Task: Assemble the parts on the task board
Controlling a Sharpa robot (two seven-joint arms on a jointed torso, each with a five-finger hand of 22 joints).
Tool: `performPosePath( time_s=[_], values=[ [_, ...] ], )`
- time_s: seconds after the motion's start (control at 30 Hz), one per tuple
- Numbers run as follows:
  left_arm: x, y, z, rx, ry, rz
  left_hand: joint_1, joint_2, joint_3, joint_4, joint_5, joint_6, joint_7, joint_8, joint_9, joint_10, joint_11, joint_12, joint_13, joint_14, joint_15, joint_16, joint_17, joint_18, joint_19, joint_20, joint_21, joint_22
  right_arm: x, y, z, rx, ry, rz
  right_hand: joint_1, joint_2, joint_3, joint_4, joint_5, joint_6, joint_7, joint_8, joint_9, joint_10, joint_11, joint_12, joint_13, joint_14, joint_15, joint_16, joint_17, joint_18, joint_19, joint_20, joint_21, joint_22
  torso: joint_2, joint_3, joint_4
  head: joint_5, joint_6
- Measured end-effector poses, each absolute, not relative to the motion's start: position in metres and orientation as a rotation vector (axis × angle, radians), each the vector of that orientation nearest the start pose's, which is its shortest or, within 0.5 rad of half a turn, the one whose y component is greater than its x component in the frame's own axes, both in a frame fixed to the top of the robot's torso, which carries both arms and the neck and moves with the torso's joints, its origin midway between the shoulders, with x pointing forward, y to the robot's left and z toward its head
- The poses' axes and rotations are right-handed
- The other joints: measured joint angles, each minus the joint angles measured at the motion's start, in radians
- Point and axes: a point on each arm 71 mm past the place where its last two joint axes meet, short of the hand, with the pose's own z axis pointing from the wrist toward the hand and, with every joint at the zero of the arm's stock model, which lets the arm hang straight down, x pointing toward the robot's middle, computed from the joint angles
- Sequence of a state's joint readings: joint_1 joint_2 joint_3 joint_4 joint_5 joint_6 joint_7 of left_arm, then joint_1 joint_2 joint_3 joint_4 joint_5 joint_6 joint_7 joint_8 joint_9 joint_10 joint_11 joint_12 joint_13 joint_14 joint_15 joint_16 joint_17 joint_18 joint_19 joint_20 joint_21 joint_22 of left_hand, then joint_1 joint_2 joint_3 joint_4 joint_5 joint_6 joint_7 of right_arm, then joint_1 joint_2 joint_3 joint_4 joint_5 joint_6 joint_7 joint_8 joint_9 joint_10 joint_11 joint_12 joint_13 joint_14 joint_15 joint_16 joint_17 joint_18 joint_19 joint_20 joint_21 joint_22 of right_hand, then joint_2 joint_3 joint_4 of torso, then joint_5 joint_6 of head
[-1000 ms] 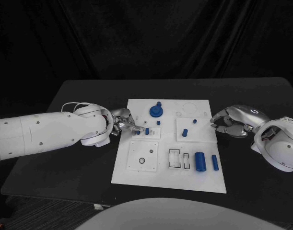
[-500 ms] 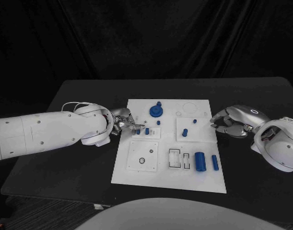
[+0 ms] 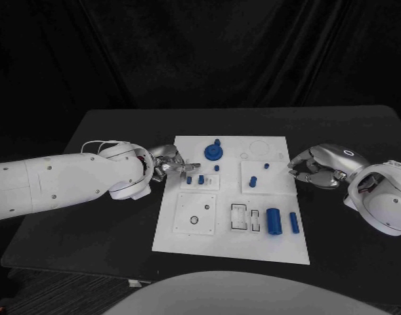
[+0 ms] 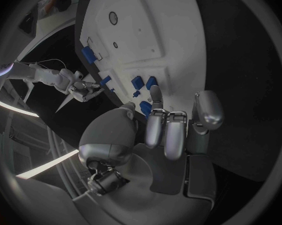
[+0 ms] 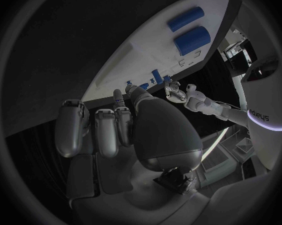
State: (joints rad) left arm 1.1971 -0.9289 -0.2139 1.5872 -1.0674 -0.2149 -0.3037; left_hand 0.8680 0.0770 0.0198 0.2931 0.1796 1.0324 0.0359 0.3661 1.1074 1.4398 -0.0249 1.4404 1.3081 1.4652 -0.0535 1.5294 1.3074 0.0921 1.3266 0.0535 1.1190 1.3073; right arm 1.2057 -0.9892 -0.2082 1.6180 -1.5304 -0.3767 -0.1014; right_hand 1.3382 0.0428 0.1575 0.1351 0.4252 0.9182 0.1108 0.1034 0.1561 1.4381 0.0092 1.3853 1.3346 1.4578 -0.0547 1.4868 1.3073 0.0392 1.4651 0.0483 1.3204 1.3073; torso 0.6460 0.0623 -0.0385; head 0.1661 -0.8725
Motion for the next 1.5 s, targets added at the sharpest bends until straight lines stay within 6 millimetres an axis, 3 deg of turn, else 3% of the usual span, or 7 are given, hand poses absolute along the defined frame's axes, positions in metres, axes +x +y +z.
performPosePath(
  time_s=[0.5,0.7,0.83,1.0,1.1,1.23,1.5],
  values=[
    [0.453,0.24,-0.234,-0.281,1.959,-0.653,0.01,0.03,-0.085,-0.001,-0.034,-0.022,-0.003,0.042,0.05,0.018,0.0,0.015,0.0,0.0,-0.007,0.007,0.0,0.0,0.013,-0.006,0.02,0.0,0.439,-0.245,-0.229,-0.23,1.743,0.552,-0.005,-0.005,0.0,0.0,0.0,0.0,0.0,0.0,-0.001,-0.004,0.004,0.001,-0.001,0.0,0.0,0.0,0.0,0.0,0.0,0.0,0.0,0.001,0.0,-0.0009,-0.0006,0.007,0.0],
    [0.456,0.242,-0.235,-0.278,1.964,-0.652,0.187,0.019,-0.074,-0.05,0.045,-0.072,0.0,0.038,0.058,0.018,0.0,0.015,0.0,0.0,-0.007,0.007,0.0,0.0,0.013,-0.006,0.017,0.0,0.439,-0.246,-0.229,-0.228,1.74,0.551,-0.005,-0.005,0.0,0.0,0.0,0.0,0.0,0.0,-0.001,-0.004,0.004,0.001,-0.002,0.0,0.0,0.0,0.0,0.0,0.0,0.0,0.0,0.001,0.001,-0.0005,-0.0007,0.003,0.0],
    [0.462,0.238,-0.233,-0.222,1.927,-0.718,0.369,-0.006,-0.045,-0.113,0.015,-0.182,0.037,-0.039,0.004,-0.068,0.033,-0.058,0.001,-0.014,0.014,-0.022,0.0,0.0,-0.033,0.012,-0.033,0.0,0.439,-0.247,-0.228,-0.225,1.728,0.555,-0.005,-0.005,0.003,-0.003,0.01,0.0,0.0,0.0,-0.001,-0.004,0.004,0.001,-0.003,0.0,0.0,0.0,0.0,0.0,0.0,0.0,0.0,0.001,0.002,-0.0001,-0.0004,0.003,0.0],
    [0.469,0.221,-0.225,-0.012,1.815,-0.879,0.567,-0.054,0.015,-0.12,-0.091,-0.256,0.095,-0.233,-0.267,-0.673,0.115,-0.734,-0.49,-0.4,0.094,-0.3,-0.307,0.0,-0.137,0.061,-0.106,0.0,0.438,-0.246,-0.226,-0.224,1.706,0.57,-0.005,-0.005,0.006,-0.005,0.02,0.0,0.0,0.0,-0.001,-0.004,0.004,0.002,-0.007,0.002,0.002,0.0,0.0,0.0,0.0,0.0,0.005,0.001,0.001,-0.0001,-0.0003,0.005,0.0],
    [0.471,0.214,-0.222,0.125,1.746,-0.924,0.632,-0.086,0.04,-0.11,-0.092,-0.292,0.069,-0.293,-0.426,-0.747,0.101,-0.948,-0.695,-0.442,0.069,-0.428,-0.454,0.017,-0.136,0.065,-0.102,0.0,0.438,-0.246,-0.225,-0.224,1.698,0.576,-0.005,-0.005,0.008,-0.003,0.02,0.0,0.0,0.0,-0.001,-0.004,0.004,0.002,-0.007,0.003,0.003,0.0,0.0,0.0,0.0,0.0,0.005,0.001,0.001,-0.0002,0.0,0.003,0.0],
    [0.473,0.207,-0.22,0.349,1.645,-0.935,0.663,-0.122,0.059,-0.112,-0.084,-0.306,-0.064,-0.304,-0.597,-0.792,0.059,-1.09,-0.87,-0.327,0.036,-0.424,-0.439,0.016,-0.07,0.054,-0.053,0.0,0.437,-0.246,-0.225,-0.222,1.688,0.582,-0.005,-0.005,0.011,-0.006,0.027,0.0,0.0,0.0,-0.002,-0.004,0.004,0.002,-0.007,0.003,0.003,0.0,0.0,0.0,0.0,0.0,0.005,0.001,0.0,-0.0008,0.0001,-0.002,0.0],
    [0.474,0.197,-0.222,0.657,1.535,-0.866,0.653,-0.148,0.088,-0.136,-0.074,-0.296,-0.083,-0.304,-0.735,-0.79,0.052,-1.14,-0.985,-0.231,0.017,-0.375,-0.41,0.013,0.027,0.032,0.047,0.0,0.436,-0.249,-0.225,-0.217,1.683,0.586,-0.005,-0.005,0.011,-0.006,0.027,0.0,0.0,0.0,-0.002,-0.004,0.004,0.003,-0.007,0.003,0.003,0.0,0.0,0.0,0.0,0.0,0.005,0.0,0.005,-0.0038,-0.0011,-0.007,0.0]
  ],
)
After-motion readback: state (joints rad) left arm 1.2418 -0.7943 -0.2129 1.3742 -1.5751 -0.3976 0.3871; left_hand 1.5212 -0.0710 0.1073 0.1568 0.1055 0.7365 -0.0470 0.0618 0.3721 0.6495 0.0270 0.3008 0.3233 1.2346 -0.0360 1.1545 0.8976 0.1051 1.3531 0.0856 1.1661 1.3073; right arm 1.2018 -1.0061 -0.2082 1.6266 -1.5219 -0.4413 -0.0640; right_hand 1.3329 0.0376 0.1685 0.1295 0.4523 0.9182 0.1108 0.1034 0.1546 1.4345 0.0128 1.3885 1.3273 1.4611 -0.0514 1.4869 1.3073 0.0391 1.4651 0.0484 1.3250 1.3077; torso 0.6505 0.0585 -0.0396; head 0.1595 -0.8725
